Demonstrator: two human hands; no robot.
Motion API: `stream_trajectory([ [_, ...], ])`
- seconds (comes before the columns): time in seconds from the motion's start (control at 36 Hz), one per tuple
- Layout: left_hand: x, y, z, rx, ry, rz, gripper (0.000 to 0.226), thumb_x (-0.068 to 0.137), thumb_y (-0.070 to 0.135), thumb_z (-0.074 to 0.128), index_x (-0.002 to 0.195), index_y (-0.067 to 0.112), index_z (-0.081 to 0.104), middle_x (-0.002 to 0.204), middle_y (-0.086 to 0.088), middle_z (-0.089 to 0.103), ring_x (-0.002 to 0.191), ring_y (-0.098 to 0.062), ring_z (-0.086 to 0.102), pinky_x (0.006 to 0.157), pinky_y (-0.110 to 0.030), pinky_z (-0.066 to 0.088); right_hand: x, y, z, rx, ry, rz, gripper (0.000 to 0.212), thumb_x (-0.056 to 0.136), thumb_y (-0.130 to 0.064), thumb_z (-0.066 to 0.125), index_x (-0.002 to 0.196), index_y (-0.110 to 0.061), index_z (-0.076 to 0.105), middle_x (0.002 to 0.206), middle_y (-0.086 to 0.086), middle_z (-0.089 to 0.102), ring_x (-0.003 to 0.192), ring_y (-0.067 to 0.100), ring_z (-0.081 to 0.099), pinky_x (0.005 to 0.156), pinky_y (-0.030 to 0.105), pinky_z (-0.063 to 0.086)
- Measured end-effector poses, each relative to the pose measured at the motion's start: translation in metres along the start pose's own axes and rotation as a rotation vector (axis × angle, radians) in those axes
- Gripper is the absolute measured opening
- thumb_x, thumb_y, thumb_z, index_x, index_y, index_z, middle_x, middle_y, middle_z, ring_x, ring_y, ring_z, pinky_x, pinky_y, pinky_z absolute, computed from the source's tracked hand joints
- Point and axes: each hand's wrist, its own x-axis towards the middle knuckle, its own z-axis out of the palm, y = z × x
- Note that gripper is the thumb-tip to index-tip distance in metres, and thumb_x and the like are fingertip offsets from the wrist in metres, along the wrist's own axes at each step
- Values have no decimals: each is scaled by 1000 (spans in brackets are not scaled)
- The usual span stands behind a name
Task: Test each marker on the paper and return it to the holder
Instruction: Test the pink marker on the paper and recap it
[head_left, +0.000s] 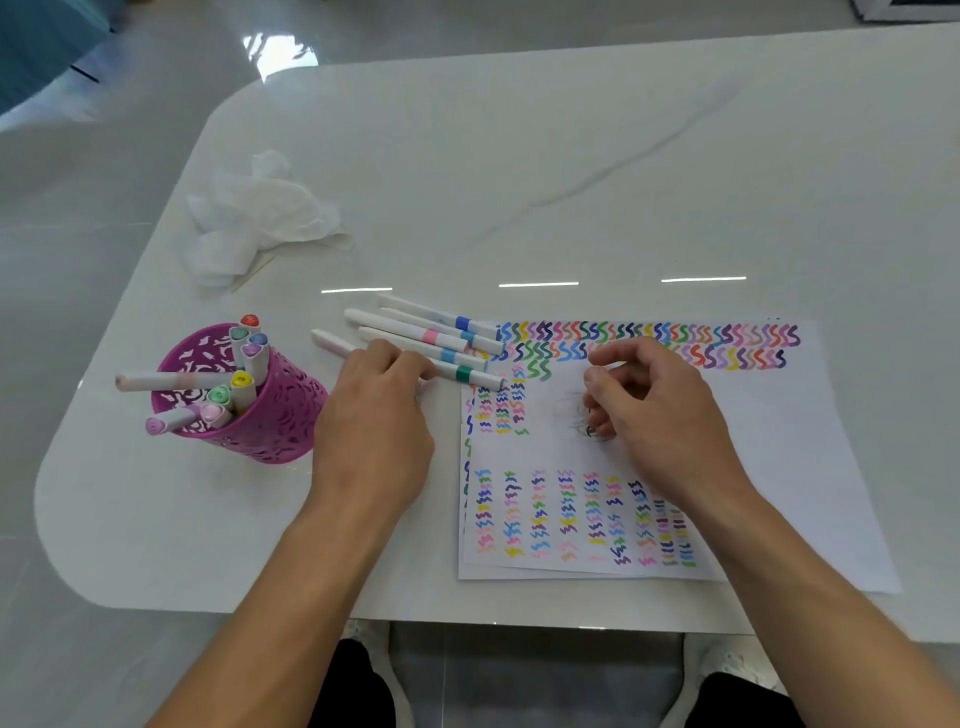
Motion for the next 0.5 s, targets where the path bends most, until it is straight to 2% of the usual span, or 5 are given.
stream_trajectory([
  [0.14, -1, 1, 1, 13, 2, -30, 35, 86, -5, 62, 113, 15, 71, 108, -3, 60, 103, -24, 53, 78, -38, 50, 0, 0, 0, 2, -7, 0, 6, 101, -25, 65, 104, -30, 66, 80, -9, 75, 65, 11, 72, 73, 36, 61],
  [0.22, 0, 2, 1, 25, 19, -41, 36, 86, -7, 62, 114, 13, 71, 107, -5, 59, 104, -25, 51, 75, -33, 43, -1, 0, -1, -2, -8, 2, 6, 101, -25, 65, 104, -30, 65, 81, -11, 75, 65, 10, 72, 74, 35, 62],
  [0.33, 0, 3, 0, 42, 41, -50, 37, 82, -11, 61, 112, 8, 71, 110, -10, 55, 105, -28, 49, 71, -33, 38, -1, -1, -1, -1, -10, 6, 6, 101, -25, 65, 105, -30, 66, 80, -10, 75, 66, 10, 72, 75, 37, 62],
  [0.5, 0, 1, 1, 74, 16, -77, 25, 86, -6, 65, 104, 9, 72, 107, -6, 58, 101, -24, 49, 72, -29, 36, -1, -2, -1, 2, -14, 3, 5, 101, -25, 65, 104, -29, 65, 81, -11, 75, 65, 10, 71, 73, 35, 62],
])
